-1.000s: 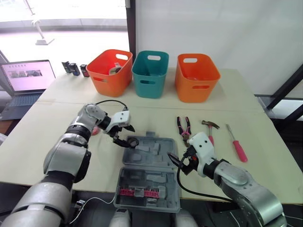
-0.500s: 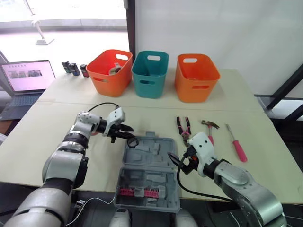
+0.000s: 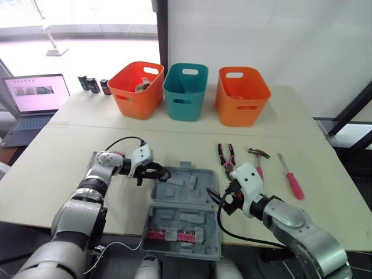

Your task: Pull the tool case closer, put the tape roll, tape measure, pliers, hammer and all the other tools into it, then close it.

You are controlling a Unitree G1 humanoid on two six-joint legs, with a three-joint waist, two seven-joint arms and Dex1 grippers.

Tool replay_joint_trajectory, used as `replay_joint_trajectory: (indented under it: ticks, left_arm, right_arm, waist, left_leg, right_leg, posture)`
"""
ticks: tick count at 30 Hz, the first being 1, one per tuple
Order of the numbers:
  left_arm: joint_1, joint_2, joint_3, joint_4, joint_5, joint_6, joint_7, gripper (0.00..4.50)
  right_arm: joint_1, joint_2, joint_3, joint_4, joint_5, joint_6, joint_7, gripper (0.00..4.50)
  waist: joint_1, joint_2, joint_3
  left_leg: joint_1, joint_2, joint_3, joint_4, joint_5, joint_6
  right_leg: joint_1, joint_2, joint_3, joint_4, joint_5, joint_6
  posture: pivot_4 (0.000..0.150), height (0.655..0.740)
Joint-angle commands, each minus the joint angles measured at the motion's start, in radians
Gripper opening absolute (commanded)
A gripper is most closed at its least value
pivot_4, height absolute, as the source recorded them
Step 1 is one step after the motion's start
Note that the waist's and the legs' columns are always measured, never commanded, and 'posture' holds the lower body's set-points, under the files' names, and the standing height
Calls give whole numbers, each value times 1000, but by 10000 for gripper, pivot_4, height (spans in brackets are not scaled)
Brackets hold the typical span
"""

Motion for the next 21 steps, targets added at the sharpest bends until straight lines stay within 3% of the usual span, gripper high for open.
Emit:
replay_joint_trajectory:
  ticks: [1, 14, 21]
  left_arm:
    - [14, 10, -46, 4, 47, -8, 21, 15778]
    - [-34, 13, -67, -24, 36, -21, 23, 15778]
    - [-62, 2, -14, -66, -42, 19, -42, 15778]
  right_arm:
    - [-6, 10, -4, -29, 2, -4, 0, 45000]
    - [-18, 12, 2, -12, -4, -11, 6, 45000]
    - [-47, 10, 7, 14, -6, -22, 24, 45000]
  waist:
    - [0, 0, 0]
    - [0, 0, 0]
    - [0, 0, 0]
  left_leg:
    - [2, 0, 0, 0, 0, 0]
    - [7, 0, 0, -1, 0, 0]
    - [5, 0, 0, -1, 0, 0]
  right_leg:
    - [2, 0, 0, 0, 0, 0]
    - [7, 0, 0, -1, 0, -1]
    - [5, 0, 0, -2, 0, 0]
  posture:
    - [1500, 7400]
    - [1500, 7400]
    - [1500, 7400]
